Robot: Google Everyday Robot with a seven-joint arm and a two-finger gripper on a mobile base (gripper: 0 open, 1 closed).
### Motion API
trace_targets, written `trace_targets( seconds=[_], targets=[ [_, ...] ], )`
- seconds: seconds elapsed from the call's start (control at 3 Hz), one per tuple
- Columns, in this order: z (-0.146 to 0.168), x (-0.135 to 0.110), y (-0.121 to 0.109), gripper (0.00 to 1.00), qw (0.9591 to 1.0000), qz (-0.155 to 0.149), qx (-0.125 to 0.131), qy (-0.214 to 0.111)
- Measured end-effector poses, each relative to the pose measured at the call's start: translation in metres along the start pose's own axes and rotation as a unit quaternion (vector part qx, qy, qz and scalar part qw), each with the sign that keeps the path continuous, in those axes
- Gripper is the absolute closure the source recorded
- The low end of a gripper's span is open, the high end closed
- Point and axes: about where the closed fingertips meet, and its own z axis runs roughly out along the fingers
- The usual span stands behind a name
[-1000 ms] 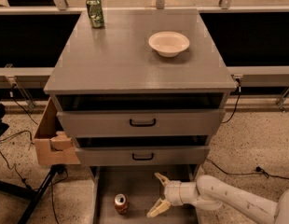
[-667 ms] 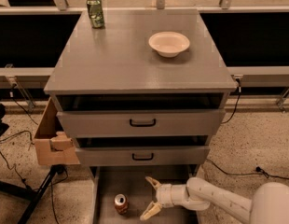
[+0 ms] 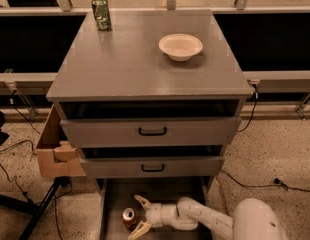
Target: Pick coke can from bottom drawer and place on counter
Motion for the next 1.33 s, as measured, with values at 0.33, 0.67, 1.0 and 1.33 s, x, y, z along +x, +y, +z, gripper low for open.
trace_targets(
  seconds=[0.33,0.67,1.0,1.33],
  targets=[
    [0.028,-0.003,0.002,0.00,0.9997,-0.003,-0.012,-0.020],
    [0.051,-0.006,0.005,0.18,0.9994,-0.003,-0.024,-0.024],
    [0.071,-0.001,0.000,0.50,0.9993,0.021,-0.032,-0.003],
    [0.073,-0.002,-0.001,0.72,0.9992,0.026,-0.032,0.001]
  ],
)
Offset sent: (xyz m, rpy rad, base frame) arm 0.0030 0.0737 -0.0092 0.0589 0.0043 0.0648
